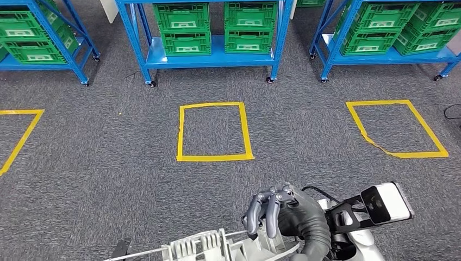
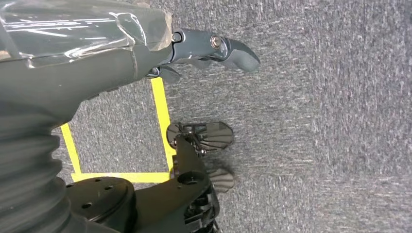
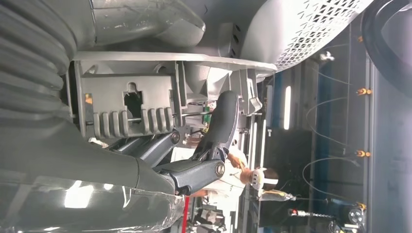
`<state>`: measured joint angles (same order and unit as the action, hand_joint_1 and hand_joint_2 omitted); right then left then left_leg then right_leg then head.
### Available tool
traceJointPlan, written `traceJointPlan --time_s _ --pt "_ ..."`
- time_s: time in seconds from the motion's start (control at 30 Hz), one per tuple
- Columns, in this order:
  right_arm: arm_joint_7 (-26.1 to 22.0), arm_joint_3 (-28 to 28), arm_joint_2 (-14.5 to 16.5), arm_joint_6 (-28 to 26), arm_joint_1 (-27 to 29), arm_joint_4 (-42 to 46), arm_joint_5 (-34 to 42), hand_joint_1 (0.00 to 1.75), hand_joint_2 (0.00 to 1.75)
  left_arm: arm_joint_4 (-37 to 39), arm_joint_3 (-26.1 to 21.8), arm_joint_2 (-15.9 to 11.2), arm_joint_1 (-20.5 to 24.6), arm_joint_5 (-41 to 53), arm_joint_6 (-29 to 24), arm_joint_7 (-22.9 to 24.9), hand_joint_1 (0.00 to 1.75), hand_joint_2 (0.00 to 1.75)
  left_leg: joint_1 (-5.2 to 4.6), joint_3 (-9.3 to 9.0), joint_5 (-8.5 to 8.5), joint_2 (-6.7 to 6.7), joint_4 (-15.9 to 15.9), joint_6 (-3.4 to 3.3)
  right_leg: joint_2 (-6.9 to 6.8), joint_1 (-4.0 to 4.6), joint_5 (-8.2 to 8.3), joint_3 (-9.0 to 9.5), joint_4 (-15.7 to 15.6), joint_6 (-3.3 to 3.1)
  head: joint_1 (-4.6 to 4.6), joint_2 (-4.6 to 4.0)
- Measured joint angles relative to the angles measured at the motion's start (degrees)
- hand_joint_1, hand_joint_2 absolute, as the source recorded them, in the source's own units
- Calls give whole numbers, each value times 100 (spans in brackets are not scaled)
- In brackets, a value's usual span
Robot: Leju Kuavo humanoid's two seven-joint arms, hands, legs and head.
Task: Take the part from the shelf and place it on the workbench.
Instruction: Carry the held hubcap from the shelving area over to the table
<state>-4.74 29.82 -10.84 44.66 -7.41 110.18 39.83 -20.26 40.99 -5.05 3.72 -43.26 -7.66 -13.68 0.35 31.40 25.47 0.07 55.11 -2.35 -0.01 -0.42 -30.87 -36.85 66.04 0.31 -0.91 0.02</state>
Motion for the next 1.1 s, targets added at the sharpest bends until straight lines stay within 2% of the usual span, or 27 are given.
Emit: traceJointPlan --time_s 0.03,0.07,0.1,0.13,0.17,0.2,0.23,0.27,0.3,0.37,0.43,0.47,0.53,0.57,0.6,0.63,0.7,0.77,0.8,0.87,0.93,0.97,1.07,1.1 --pt "-2 -3 -1 1 8 0 -7 175 175 1 -1 1 2 1 1 0 0 175 -3 23 -10 0 2 -6 0 -7 -154 -191 414 2 3 0" --pt "-2 -5 -3 1 16 0 -14 175 175 1 -1 3 0 2 1 0 0 175 -5 40 -19 -3 5 -6 -1 -16 -239 -316 700 25 3 0" --pt "-2 -6 -4 2 19 0 -23 175 175 2 -1 5 0 3 2 0 0 175 -5 51 -26 -7 12 -1 -1 -28 -229 -329 760 68 3 0" --pt "-4 -7 -6 3 19 0 -31 175 175 2 -1 10 0 4 2 0 0 175 -2 56 -28 -16 25 7 -2 -45 -122 -207 553 125 4 0" --pt "-9 -8 -8 5 14 0 -42 175 175 1 -1 16 1 5 3 0 0 175 1 61 -24 -28 48 21 -1 -66 38 9 156 183 4 0" --pt "-20 -8 -9 9 3 -1 -55 175 175 1 -1 21 2 8 3 0 0 175 -1 78 -13 -40 84 42 11 -82 174 238 -285 217 5 0" --pt "-36 -7 -9 15 -7 -1 -70 175 175 0 -2 23 5 11 3 0 0 175 -9 104 0 -53 127 70 24 -89 280 418 -641 217 3 0" --pt "-57 -7 -10 23 -19 -1 -86 175 175 0 -2 23 7 15 2 0 0 175 -18 138 5 -65 162 104 35 -85 330 511 -839 193 2 0" --pt "-77 -7 -10 29 -30 -2 -101 175 175 1 -3 21 6 23 0 0 0 175 -23 170 1 -72 184 138 44 -71 338 527 -897 152 -1 0" --pt "-104 -6 -10 36 -52 -2 -120 175 175 2 -3 19 3 49 -4 0 0 175 -11 211 -14 -82 200 198 31 -64 372 500 -886 80 -2 0" --pt "-124 -2 -9 35 -85 -2 -129 175 175 2 -3 18 1 77 -8 0 0 175 12 304 112 -70 377 256 5 -87 396 494 -898 16 -13 0" --pt "-139 0 -9 34 -99 -2 -129 175 175 2 -4 15 1 84 -11 0 0 175 24 418 262 -58 629 285 -12 -100 405 493 -903 -10 -22 0" --pt "-175 6 -9 34 -110 -3 -128 175 175 2 -5 8 -2 95 -15 0 0 175 37 756 624 -37 1387 333 -50 -83 412 482 -902 -40 -39 0" --pt "-190 8 -9 34 -110 -3 -127 175 175 2 -5 4 -3 99 -16 0 0 175 39 902 737 -33 1712 345 -74 -74 413 476 -901 -45 -39 0" --pt "-201 10 -9 34 -110 -4 -127 175 175 2 -6 3 -5 105 -16 0 0 175 39 964 751 -28 1855 346 -100 -66 414 473 -900 -49 -39 0" --pt "-209 11 -9 34 -112 -4 -128 175 175 2 -8 2 -5 112 -18 0 0 175 38 901 654 -18 1750 336 -126 -58 414 475 -900 -49 -39 0" --pt "-227 13 -9 34 -126 -4 -130 175 175 1 -11 -6 -1 124 -20 0 0 175 24 506 312 72 1009 279 -178 -44 414 487 -901 -47 -38 0" --pt "-255 14 -13 34 -147 -4 -135 175 175 0 -17 -19 10 139 -24 -1 0 175 -30 171 137 210 359 206 -227 -13 417 481 -897 -36 -35 0" --pt "-270 16 -16 34 -154 -5 -139 175 175 0 -21 -26 14 150 -26 -1 0 175 -57 119 134 246 233 178 -256 -3 418 475 -897 -22 -35 0" --pt "-293 20 -21 34 -164 -5 -147 175 175 -1 -30 -39 16 172 -34 -1 0 175 -79 122 119 181 199 127 -323 4 424 471 -911 25 -35 0" --pt "-303 23 -28 34 -175 -4 -150 175 175 -1 -39 -43 15 182 -40 -1 0 175 -53 92 58 102 134 64 -285 0 359 423 -826 63 -29 0" --pt "-306 23 -34 34 -179 -5 -150 175 175 -1 -45 -40 20 186 -40 -1 0 175 -36 79 26 64 104 34 -219 -2 247 324 -621 58 -23 0" --pt "-330 26 -63 20 -178 -12 -159 175 175 -1 -73 -35 25 202 -41 0 0 175 -30 122 -13 -70 98 -12 -57 -11 -214 -208 509 16 -11 0" --pt "-345 28 -74 7 -177 -16 -166 175 175 -1 -82 -34 23 212 -41 0 0 175 -33 131 -16 -121 104 -15 -48 -12 -259 -307 715 35 -11 0"
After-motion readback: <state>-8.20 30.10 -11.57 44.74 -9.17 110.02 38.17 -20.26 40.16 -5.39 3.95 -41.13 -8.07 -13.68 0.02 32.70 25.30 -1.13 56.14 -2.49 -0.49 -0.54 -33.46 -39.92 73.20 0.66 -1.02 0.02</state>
